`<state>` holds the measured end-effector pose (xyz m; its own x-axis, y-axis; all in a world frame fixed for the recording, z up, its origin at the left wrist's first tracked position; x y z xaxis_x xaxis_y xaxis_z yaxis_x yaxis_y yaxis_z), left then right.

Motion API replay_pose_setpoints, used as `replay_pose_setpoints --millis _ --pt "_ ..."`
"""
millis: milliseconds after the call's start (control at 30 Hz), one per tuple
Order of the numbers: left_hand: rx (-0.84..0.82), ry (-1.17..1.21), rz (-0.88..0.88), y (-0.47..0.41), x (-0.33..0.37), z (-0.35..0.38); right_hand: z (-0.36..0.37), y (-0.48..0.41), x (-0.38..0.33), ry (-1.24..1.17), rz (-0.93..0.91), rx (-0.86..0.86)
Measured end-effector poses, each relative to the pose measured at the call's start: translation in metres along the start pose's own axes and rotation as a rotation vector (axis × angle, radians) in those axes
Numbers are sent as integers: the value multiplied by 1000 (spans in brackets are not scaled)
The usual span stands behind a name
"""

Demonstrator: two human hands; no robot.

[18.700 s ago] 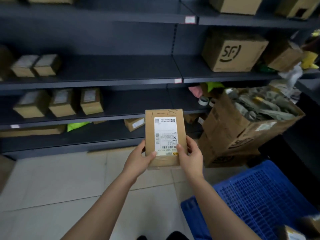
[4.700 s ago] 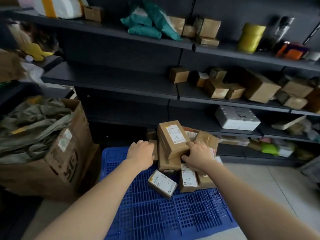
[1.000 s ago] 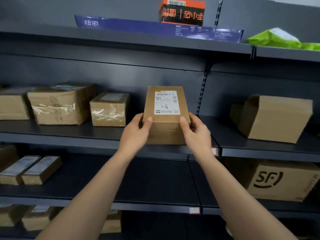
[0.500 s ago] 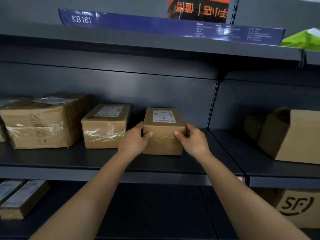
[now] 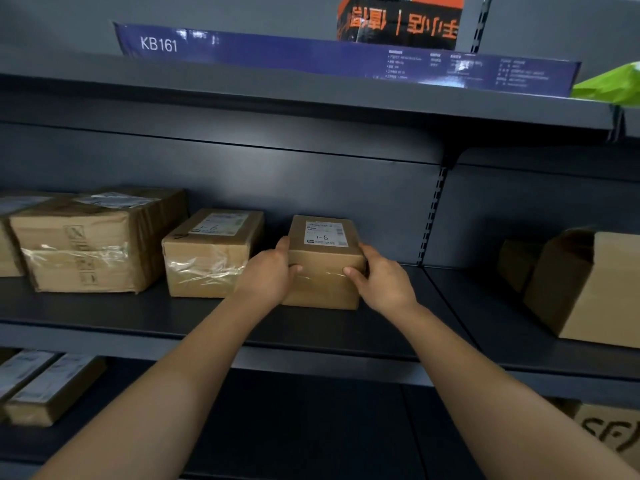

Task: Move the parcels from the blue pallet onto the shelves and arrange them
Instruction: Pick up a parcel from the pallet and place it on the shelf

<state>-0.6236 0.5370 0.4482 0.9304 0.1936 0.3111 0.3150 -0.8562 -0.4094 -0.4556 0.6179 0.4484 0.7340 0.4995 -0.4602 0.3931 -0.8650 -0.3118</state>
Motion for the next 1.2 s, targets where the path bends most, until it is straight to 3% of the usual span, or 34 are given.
replay_pose_setpoints --millis 133,300,500,833,1200 --pt "-8 -115 28 5 9 -4 -4 5 1 66 -31 -38" --pt "108 -332 159 24 41 -19 -25 25 5 203 -99 29" --pt "104 -342 312 55 92 -15 -50 71 32 387 -64 66" --pt "-97 -186 639 147 166 29 -83 205 92 599 240 45" --pt "-315 -91 965 316 243 79 -99 443 148 646 673 -78"
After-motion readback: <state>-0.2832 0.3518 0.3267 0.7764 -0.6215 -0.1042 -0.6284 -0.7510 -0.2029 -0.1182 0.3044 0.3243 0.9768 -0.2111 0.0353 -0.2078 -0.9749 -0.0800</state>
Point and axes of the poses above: each hand's wrist, its own y-axis away from the middle knuckle, its own z-axis out of the palm, x = y × z, the point moved 9 cm from there along -y, towards the middle knuckle, and after that the axes turned 5 degrees about z, right-handed, at the moved point
